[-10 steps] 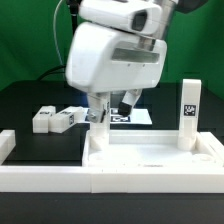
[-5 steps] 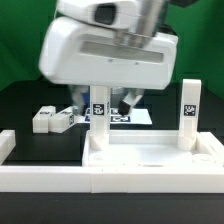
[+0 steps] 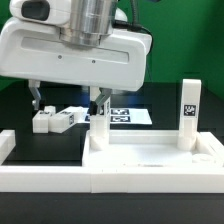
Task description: Assemble desk
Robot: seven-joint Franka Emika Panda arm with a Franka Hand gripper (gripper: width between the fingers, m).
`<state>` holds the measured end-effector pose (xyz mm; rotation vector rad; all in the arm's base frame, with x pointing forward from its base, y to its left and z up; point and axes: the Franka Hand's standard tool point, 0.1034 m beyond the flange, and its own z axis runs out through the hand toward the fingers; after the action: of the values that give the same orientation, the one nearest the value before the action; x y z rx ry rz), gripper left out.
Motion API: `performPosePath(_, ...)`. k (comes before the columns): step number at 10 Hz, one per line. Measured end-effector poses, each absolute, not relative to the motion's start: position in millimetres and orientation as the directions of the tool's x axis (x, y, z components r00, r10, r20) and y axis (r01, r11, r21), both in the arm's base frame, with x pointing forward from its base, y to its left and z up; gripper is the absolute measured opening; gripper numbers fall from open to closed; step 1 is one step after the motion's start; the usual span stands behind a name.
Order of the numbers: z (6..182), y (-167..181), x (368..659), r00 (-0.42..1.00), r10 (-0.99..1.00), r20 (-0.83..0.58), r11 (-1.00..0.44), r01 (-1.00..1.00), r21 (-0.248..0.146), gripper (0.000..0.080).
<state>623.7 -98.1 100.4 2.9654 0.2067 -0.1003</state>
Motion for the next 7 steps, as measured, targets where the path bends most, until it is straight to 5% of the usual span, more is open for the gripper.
performPosePath(2, 98.1, -100, 620, 0.998, 0.012, -0.068, -0.99, 0.021, 0.141, 0.0649)
performPosePath(6, 94.4, -161, 592, 0.992, -0.077, -0.101, -0.997, -0.074, 0.027, 0.0649)
performPosePath(7, 92.2, -165, 591, 0.993, -0.079, -0.092, -0.997, -0.076, 0.033, 0.0649)
